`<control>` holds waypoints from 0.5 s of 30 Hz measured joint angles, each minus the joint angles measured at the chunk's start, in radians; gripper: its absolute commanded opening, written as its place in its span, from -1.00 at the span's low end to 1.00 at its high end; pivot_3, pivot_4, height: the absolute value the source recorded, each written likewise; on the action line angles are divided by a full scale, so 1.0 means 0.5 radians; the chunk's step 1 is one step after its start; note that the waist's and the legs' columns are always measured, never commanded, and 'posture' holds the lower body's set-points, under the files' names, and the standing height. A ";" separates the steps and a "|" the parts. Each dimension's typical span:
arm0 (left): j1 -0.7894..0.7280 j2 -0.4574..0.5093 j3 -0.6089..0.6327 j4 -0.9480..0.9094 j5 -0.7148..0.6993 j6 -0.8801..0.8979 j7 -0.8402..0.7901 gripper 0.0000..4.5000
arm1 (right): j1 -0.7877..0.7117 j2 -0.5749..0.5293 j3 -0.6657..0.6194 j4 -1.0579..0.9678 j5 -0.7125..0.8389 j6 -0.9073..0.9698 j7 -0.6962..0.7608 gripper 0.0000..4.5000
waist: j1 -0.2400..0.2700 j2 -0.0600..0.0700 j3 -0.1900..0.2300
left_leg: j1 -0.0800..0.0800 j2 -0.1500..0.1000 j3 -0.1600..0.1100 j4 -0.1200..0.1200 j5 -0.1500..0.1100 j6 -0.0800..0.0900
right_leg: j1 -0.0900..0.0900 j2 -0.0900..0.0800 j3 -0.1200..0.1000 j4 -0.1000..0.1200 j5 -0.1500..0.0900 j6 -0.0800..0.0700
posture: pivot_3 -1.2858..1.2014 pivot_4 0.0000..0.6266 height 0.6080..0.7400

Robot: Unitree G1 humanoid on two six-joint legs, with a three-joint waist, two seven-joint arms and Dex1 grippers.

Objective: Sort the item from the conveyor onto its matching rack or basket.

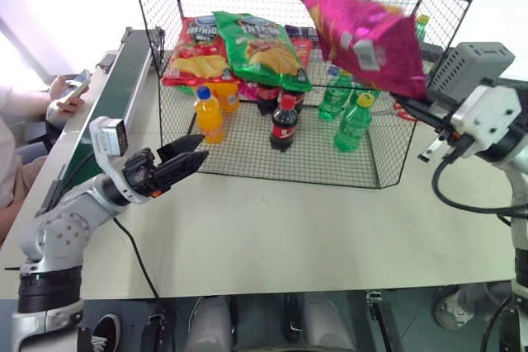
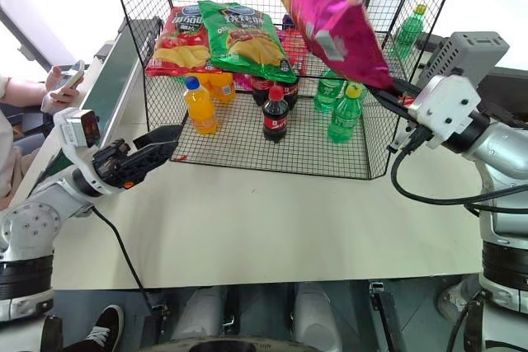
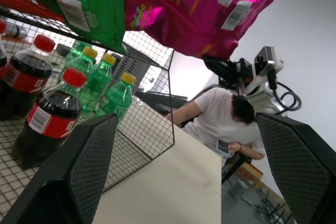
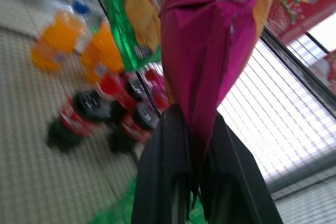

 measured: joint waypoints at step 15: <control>0.047 -0.092 -0.021 -0.066 0.144 -0.077 -0.020 0.98 | -0.551 -0.142 0.482 0.732 -1.214 -0.551 -0.830 -1.00 | -0.002 0.001 0.001 | 0.001 0.000 0.001 0.000 0.008 -0.013 | 0.000 -0.001 0.002 0.002 0.000 0.000 | 0.03 -0.52 1.00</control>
